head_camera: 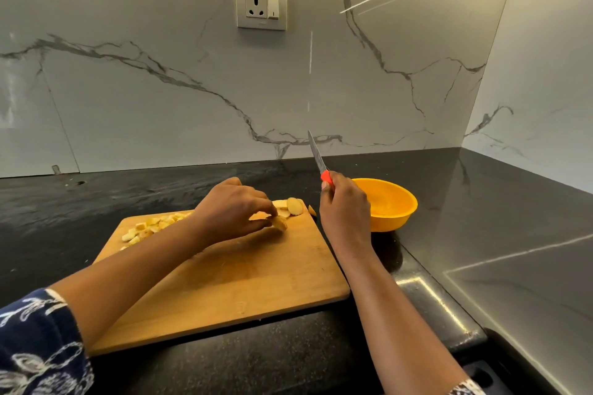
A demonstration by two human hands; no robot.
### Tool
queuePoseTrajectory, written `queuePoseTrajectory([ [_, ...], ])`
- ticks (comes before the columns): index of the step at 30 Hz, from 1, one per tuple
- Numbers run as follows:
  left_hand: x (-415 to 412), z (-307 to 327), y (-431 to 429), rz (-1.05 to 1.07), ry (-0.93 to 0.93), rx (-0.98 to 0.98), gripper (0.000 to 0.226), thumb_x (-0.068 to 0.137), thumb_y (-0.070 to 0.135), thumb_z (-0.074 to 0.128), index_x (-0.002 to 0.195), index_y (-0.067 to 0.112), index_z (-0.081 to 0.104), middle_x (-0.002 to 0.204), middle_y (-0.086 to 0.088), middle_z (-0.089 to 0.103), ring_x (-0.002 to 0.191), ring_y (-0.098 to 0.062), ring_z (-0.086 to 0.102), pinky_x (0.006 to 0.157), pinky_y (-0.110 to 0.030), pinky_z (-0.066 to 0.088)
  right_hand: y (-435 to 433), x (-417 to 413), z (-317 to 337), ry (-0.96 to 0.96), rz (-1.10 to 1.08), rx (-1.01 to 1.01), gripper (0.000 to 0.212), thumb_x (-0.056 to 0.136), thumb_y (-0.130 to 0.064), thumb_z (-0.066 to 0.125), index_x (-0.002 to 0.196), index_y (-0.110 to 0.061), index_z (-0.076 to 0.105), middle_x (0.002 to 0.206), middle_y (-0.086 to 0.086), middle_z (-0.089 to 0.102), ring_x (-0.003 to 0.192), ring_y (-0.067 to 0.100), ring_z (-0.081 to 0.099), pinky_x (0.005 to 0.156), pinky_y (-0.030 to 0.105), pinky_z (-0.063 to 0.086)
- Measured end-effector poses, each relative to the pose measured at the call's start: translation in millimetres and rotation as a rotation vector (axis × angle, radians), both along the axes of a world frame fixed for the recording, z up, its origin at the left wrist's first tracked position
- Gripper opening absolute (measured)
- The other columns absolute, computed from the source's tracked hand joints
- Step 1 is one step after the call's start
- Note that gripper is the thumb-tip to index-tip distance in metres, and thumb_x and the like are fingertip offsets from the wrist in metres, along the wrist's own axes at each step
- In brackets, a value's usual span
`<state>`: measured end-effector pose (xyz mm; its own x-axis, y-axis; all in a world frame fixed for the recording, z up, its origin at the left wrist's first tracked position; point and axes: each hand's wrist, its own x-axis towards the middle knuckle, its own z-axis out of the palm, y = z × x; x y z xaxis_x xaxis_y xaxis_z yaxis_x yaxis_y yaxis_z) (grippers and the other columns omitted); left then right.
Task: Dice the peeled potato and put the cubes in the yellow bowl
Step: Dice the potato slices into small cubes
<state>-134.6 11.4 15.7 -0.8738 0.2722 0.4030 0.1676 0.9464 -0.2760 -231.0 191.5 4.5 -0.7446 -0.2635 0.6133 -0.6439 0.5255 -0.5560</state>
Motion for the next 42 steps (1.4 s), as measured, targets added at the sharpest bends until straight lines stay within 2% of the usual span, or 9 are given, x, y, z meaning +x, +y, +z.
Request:
queuePoseTrajectory([
  [2,9.1,-2.4,-6.1,-0.020,-0.016,-0.042,0.025,0.078,0.037,0.075,0.102,0.032,0.070,0.095,0.013,0.071,0.081,-0.008,0.068,0.063,-0.026,0.045,0.2,0.0,0.0,0.004,0.003,0.003,0.029,0.102,-0.020,0.042,0.126,-0.012,0.057,0.105,0.005,0.064,0.084,0.007,0.048,0.058,0.012,0.030],
  [5,11.1,4.3,-7.9,0.053,-0.109,-0.042,0.033,0.086,0.042,0.063,0.118,0.037,0.062,0.115,0.017,0.065,0.103,-0.006,0.061,0.080,-0.028,0.043,2.4,-0.3,1.6,-0.001,0.002,-0.012,0.030,0.102,-0.019,0.042,0.127,-0.012,0.056,0.106,0.004,0.064,0.083,0.006,0.045,0.058,0.012,0.028],
  [11,-25.0,28.1,10.6,0.060,-0.188,0.272,0.032,0.089,0.037,0.060,0.121,0.035,0.060,0.115,0.008,0.064,0.101,-0.006,0.055,0.085,-0.023,0.044,9.0,-0.2,6.3,-0.038,-0.012,-0.084,0.031,0.102,-0.020,0.042,0.129,-0.012,0.055,0.111,0.004,0.064,0.088,0.004,0.044,0.069,0.015,0.032],
  [16,-81.6,18.7,46.1,0.164,-0.342,-0.004,0.048,0.089,0.053,0.052,0.133,0.035,0.048,0.126,0.009,0.059,0.115,-0.011,0.048,0.089,-0.027,0.035,12.6,-2.2,8.1,-0.051,-0.020,-0.150,0.031,0.102,-0.021,0.042,0.130,-0.013,0.055,0.109,0.002,0.064,0.086,0.004,0.044,0.061,0.013,0.029],
  [22,-100.2,14.5,48.6,0.163,-0.454,0.213,0.029,0.085,0.042,0.065,0.110,0.026,0.067,0.103,0.009,0.068,0.085,-0.004,0.055,0.082,-0.026,0.043,10.8,-0.8,7.5,-0.019,-0.009,-0.115,0.033,0.102,-0.021,0.042,0.132,-0.014,0.053,0.109,0.002,0.063,0.086,0.004,0.045,0.066,0.013,0.030],
  [26,-98.7,17.5,47.3,0.159,-0.387,0.329,0.027,0.081,0.039,0.071,0.103,0.025,0.069,0.092,0.011,0.067,0.080,-0.003,0.059,0.079,-0.021,0.047,10.6,0.3,8.3,-0.008,-0.004,-0.108,0.033,0.102,-0.021,0.042,0.133,-0.014,0.053,0.111,0.002,0.063,0.086,0.003,0.044,0.067,0.012,0.030],
  [30,-68.4,43.8,35.9,0.125,-0.269,0.588,0.026,0.082,0.027,0.072,0.106,0.017,0.069,0.092,0.007,0.067,0.079,0.000,0.061,0.070,-0.012,0.049,9.6,2.4,8.4,0.015,0.001,-0.096,0.032,0.102,-0.020,0.042,0.131,-0.013,0.054,0.108,0.002,0.063,0.085,0.003,0.044,0.059,0.011,0.030],
  [35,14.5,50.3,14.1,0.139,-0.293,0.595,0.028,0.081,0.024,0.072,0.109,0.022,0.067,0.097,0.008,0.068,0.085,-0.004,0.064,0.080,-0.018,0.054,7.6,4.9,6.1,0.005,0.008,-0.089,0.028,0.101,-0.019,0.044,0.125,-0.011,0.058,0.103,0.004,0.065,0.083,0.008,0.051,0.068,0.020,0.040],
  [42,96.1,4.5,11.1,0.235,-0.320,0.583,0.030,0.086,0.022,0.067,0.115,0.030,0.064,0.095,0.030,0.056,0.096,0.012,0.054,0.083,-0.005,0.044,14.1,43.5,4.5,-0.089,0.155,0.250,0.033,0.099,-0.028,0.048,0.130,-0.020,0.057,0.110,0.000,0.068,0.087,0.010,0.060,0.067,0.023,0.047],
])
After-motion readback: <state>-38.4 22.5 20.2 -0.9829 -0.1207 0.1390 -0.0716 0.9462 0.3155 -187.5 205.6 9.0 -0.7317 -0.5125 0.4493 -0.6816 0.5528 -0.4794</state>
